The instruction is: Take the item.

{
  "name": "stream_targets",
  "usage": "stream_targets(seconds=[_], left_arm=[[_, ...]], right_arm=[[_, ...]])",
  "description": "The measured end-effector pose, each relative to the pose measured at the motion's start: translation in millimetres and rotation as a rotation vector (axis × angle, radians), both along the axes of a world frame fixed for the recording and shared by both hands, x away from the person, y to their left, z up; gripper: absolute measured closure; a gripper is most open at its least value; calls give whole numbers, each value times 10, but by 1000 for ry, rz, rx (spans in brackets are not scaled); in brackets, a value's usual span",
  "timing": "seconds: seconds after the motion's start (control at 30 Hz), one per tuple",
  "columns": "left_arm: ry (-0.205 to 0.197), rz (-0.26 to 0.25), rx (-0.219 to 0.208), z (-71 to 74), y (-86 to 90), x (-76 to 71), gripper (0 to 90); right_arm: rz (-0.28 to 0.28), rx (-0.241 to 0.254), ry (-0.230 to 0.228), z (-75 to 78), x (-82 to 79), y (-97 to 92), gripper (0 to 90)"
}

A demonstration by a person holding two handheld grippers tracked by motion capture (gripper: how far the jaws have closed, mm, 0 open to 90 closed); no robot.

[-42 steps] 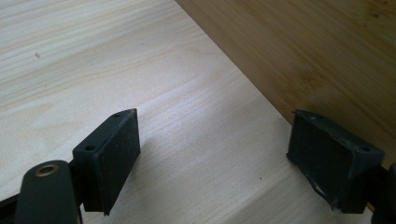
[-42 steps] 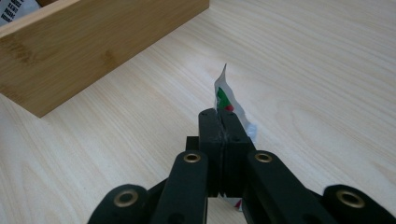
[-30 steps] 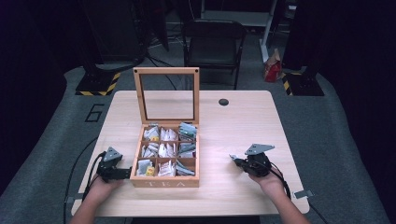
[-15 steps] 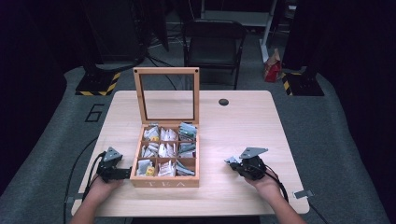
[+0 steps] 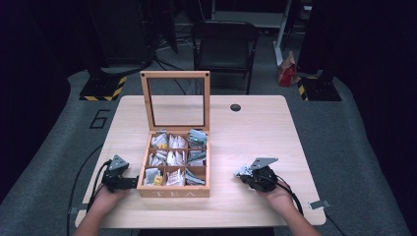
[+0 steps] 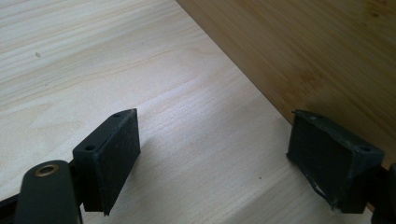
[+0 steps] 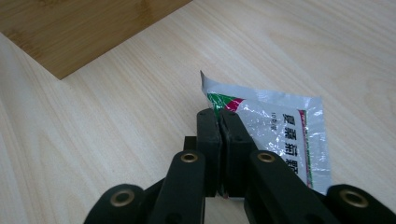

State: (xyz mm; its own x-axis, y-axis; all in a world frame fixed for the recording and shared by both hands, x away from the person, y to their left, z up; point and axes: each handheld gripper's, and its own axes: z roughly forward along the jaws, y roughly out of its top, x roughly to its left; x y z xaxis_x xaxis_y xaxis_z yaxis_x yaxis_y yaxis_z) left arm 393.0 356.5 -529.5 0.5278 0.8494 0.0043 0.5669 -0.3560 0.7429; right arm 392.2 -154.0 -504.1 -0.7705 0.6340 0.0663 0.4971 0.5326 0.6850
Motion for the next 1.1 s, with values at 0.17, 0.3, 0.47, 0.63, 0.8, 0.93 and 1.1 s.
stream_targets(seconds=[0.17, 0.3, 0.47, 0.63, 0.8, 0.93, 1.1], left_arm=[[1, 0, -2, 0, 1, 0, 164], [1, 0, -2, 0, 1, 0, 164], [1, -1, -2, 0, 2, 1, 164], [1, 0, -2, 0, 1, 0, 164], [1, 0, -2, 0, 1, 1, 164], [1, -1, -1, 0, 2, 1, 164], [1, 0, -3, 0, 1, 1, 163]], right_arm=[[11, -3, -3, -10, 14, 18, 851], [15, -11, 3, -36, 9, 42, 854], [27, -15, 10, -33, -2, 44, 839], [26, -4, 9, -26, -5, 58, 789], [34, 4, 24, -10, -10, 64, 728], [28, 16, 23, 20, -21, 70, 657], [19, 34, 22, 37, -24, 101, 541]])
